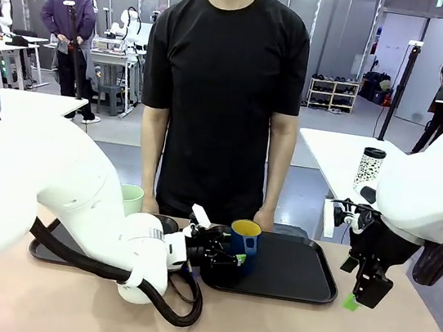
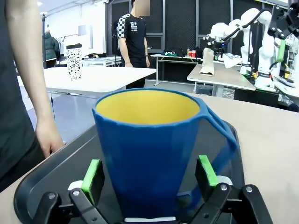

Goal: Sort and store the cups by type.
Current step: Pick up the Handle plastic cup and place it into the empty Flat Tray.

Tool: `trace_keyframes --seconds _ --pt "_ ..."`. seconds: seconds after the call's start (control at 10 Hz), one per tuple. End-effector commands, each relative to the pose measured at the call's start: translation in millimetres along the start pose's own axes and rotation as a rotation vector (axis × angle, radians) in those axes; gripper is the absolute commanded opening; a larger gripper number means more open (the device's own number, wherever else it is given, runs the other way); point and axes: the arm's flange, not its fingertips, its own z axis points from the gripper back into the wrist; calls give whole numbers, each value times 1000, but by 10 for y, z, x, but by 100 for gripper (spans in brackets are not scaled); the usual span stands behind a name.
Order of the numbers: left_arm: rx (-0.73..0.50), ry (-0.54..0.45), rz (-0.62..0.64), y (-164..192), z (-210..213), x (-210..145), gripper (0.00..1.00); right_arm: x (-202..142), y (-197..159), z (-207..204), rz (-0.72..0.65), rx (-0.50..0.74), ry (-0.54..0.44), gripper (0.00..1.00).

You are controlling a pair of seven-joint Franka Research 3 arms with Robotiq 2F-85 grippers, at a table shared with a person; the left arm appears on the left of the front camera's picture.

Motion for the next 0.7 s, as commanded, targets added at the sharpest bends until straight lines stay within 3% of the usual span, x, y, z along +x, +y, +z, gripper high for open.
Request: trace_keyframes --seconds 0.0,0.6 --pt "69 -52 -85 -1157 247 -528 100 -6 29 -5 -15 -11 12 100" --pt "96 -52 -83 -1273 579 -539 100 -6 29 -5 -15 -11 12 100"
